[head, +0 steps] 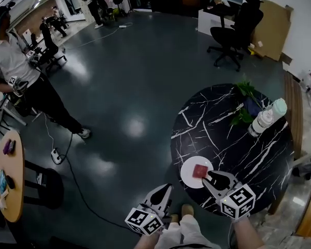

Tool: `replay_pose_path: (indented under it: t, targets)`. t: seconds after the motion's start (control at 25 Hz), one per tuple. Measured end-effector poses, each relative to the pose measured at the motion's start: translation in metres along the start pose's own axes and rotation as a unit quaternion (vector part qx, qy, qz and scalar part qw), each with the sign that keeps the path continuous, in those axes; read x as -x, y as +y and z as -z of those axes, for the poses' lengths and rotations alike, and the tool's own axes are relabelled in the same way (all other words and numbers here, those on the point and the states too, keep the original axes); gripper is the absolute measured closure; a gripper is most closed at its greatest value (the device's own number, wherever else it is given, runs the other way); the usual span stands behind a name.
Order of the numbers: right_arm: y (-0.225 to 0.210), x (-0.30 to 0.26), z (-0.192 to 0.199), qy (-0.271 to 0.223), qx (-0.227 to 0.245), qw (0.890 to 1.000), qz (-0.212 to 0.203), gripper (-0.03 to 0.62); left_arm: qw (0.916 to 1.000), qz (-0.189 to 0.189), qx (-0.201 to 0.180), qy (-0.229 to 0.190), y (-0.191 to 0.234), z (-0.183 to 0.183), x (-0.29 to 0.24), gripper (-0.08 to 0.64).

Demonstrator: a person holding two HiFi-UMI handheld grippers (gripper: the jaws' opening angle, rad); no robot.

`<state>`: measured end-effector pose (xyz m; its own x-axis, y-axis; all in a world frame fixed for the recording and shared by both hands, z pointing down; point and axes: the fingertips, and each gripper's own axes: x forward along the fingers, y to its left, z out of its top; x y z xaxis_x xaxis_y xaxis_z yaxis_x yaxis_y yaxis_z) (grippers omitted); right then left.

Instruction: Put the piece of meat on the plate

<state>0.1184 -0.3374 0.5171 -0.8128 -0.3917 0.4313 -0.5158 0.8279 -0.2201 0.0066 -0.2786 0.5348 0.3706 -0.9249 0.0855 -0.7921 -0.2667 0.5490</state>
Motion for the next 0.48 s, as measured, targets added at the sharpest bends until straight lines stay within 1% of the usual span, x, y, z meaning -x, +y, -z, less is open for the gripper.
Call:
replay_pose_path:
  t: [0.08,0.2,0.32,0.48]
  targets:
    - [0.008,0.01,-0.012,-0.014,0.006,1.0,-0.001,0.51,1.0,0.008,-0.003,-0.004,-0.007,-0.006,-0.001,0.552]
    - [0.022,0.023,-0.027,-0.033,0.011,0.999,-0.003,0.559,0.9997,0.023,-0.006,-0.008,-0.018,-0.015,-0.001,0.552]
    - [0.035,0.033,-0.034,-0.041,0.014,0.999,-0.003,0.569,0.9991,0.038,-0.011,-0.012,-0.03,-0.024,-0.002,0.552]
    - [0.044,0.042,-0.036,-0.047,0.017,0.999,0.008,0.58,0.9981,0.059,-0.017,-0.01,-0.04,-0.027,-0.006,0.552]
